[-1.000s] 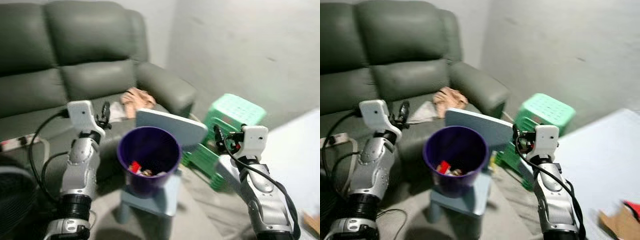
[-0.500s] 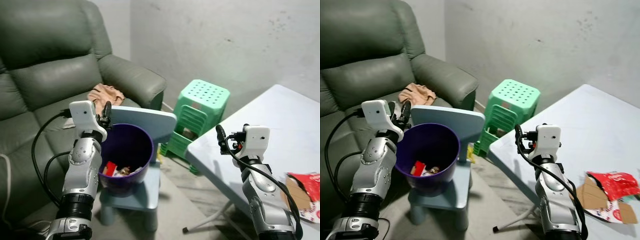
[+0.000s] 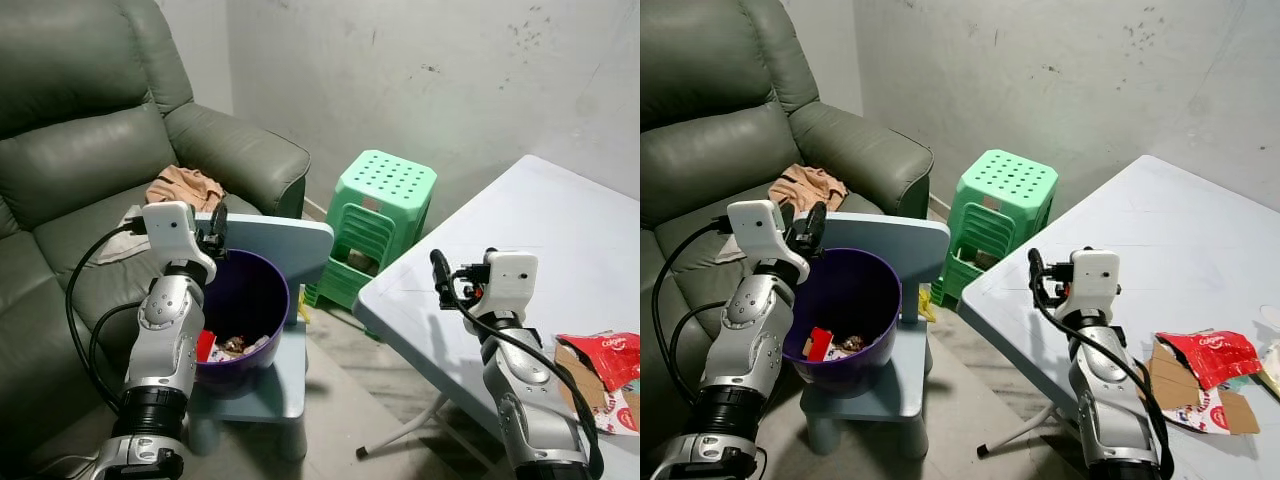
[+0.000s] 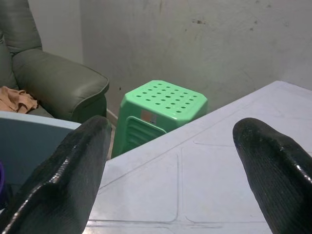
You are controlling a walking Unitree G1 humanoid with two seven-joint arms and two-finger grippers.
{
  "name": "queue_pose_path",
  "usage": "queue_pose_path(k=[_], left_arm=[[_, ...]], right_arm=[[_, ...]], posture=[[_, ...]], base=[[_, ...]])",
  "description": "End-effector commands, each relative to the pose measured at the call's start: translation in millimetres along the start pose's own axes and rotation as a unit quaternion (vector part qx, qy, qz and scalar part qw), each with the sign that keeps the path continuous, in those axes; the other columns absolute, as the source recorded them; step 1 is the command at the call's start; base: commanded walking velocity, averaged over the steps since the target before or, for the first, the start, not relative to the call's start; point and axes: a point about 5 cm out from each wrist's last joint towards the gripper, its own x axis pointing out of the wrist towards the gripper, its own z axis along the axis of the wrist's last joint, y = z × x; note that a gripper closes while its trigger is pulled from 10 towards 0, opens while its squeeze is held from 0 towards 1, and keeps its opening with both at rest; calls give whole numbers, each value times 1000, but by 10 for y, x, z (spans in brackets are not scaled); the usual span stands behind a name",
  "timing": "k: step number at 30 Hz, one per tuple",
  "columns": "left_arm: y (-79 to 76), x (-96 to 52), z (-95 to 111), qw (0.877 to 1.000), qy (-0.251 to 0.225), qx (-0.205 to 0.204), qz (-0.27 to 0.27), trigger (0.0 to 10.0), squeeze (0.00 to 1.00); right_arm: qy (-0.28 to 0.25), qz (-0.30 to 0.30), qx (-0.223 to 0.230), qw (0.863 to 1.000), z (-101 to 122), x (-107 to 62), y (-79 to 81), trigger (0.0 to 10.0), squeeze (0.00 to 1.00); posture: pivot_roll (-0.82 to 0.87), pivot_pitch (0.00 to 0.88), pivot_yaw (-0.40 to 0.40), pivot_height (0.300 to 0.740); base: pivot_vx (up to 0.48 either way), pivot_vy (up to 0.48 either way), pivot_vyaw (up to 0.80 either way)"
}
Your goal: Picking trash to rubbish bin
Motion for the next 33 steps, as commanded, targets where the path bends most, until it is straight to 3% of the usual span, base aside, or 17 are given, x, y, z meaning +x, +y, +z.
queue_pose_path(k=[1,8,33], left_arm=[[-33,4,4,1000,4,4,-15,10000,0],[-34,4,-17,1000,12,-18,-15,10000,0],[-118,10,-36,999,20,-1,-43,10000,0]], right_arm=[[3,-7,-4,1000,4,25,-25,10000,0],[3,-4,-3,1000,-3,24,3,10000,0],[5,-6,-8,1000,-8,-3,-17,10000,0]], posture=[[7,0,-76,740],[6,0,-76,740],[-12,0,-73,740]], base=[[0,0,-719],[0,64,-716],[0,36,-716]])
